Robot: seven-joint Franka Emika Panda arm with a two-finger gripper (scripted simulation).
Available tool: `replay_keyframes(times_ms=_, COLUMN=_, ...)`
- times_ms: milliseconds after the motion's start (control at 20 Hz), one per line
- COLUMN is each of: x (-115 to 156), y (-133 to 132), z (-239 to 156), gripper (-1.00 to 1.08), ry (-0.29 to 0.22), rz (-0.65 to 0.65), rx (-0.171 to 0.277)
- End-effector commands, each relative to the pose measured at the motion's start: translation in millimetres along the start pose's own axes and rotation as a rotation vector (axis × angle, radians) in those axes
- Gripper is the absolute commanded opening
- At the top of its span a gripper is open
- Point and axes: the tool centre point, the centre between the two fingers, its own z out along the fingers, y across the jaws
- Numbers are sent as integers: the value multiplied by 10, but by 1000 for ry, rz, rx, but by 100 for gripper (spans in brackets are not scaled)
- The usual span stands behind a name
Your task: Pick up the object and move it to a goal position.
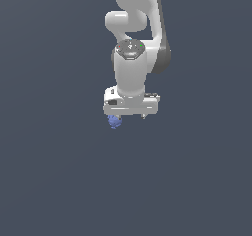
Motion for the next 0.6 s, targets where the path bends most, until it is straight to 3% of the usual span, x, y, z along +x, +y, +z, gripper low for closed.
replay_keyframes(times_ms=0, x=0, y=0, z=0, gripper=100, ry=0, rz=0, rx=0)
replay_keyframes(times_ms=550, x=79, y=-2, z=-146, gripper=100, ry=27, rz=-13, rx=21)
